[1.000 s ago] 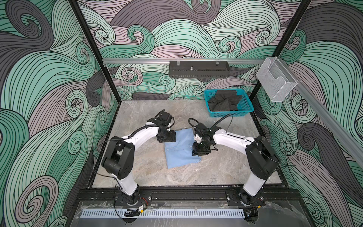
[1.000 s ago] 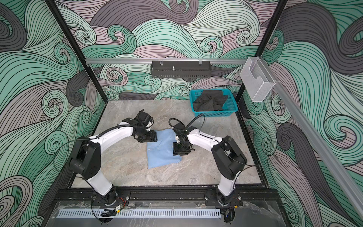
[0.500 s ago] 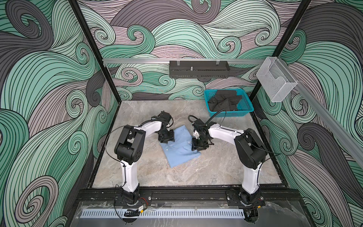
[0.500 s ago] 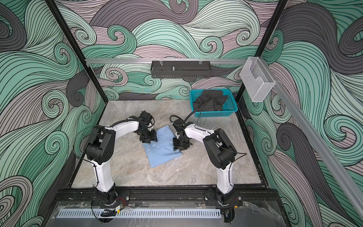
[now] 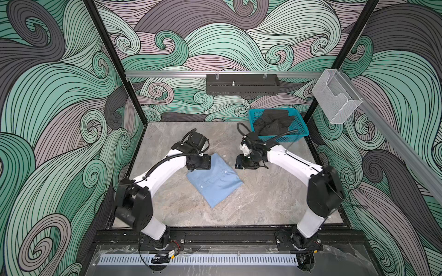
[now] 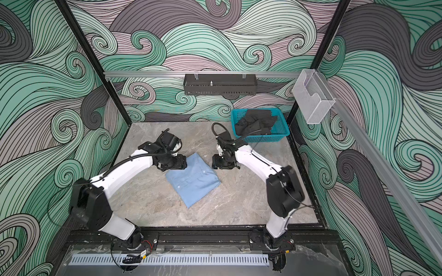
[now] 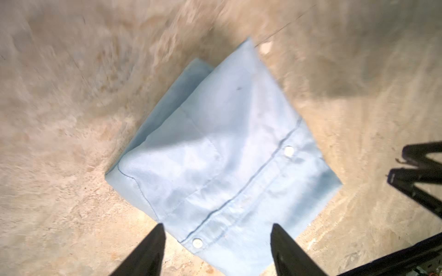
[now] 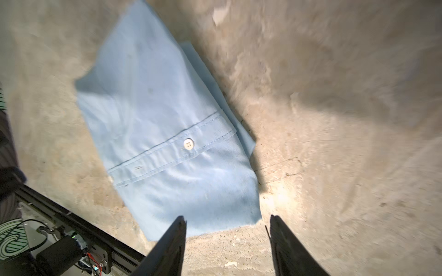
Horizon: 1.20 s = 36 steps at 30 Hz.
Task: Fold and stack the long sleeve shirts
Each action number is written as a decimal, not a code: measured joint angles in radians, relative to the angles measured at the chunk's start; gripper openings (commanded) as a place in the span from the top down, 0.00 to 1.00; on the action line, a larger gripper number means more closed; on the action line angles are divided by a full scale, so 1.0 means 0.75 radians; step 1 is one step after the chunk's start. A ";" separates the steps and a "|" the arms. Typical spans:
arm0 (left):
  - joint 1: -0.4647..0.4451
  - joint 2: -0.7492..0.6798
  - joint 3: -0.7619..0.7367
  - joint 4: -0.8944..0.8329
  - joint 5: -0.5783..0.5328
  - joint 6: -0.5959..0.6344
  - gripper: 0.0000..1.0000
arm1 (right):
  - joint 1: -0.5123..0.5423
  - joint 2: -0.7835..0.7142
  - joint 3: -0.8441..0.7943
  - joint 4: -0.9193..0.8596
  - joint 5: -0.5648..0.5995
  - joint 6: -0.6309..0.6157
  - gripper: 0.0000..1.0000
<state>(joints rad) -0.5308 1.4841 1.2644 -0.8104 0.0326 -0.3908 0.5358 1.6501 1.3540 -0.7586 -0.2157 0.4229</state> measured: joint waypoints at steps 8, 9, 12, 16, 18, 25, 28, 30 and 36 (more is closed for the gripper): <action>-0.468 0.107 0.004 -0.055 -0.260 0.043 0.02 | -0.194 -0.523 -0.280 -0.011 0.084 0.036 0.36; -0.512 0.150 0.004 -0.062 -0.289 0.043 0.02 | -0.204 -0.560 -0.306 -0.018 0.089 0.040 0.36; -0.625 0.277 0.004 -0.082 -0.368 0.036 0.01 | -0.234 -0.654 -0.373 -0.038 0.101 0.043 0.36; -0.705 0.408 0.011 -0.117 -0.464 0.009 0.01 | -0.264 -0.735 -0.430 -0.052 0.103 0.048 0.36; -0.708 0.471 0.036 -0.151 -0.508 0.000 0.02 | -0.272 -0.763 -0.454 -0.054 0.103 0.055 0.36; -0.706 0.629 0.115 -0.174 -0.564 -0.003 0.01 | -0.286 -0.787 -0.491 -0.065 0.102 0.062 0.36; -0.706 0.681 0.165 -0.187 -0.592 -0.002 0.03 | -0.296 -0.792 -0.491 -0.065 0.099 0.062 0.36; -0.706 0.707 0.197 -0.192 -0.617 0.002 0.06 | -0.304 -0.797 -0.491 -0.065 0.097 0.061 0.36; -0.694 0.777 0.269 -0.211 -0.696 0.042 0.18 | -0.329 -0.804 -0.491 -0.065 0.078 0.055 0.36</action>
<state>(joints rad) -1.0512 2.0666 1.4658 -0.9684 -0.4892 -0.3592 0.2893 1.0473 0.9855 -0.8070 -0.1574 0.4641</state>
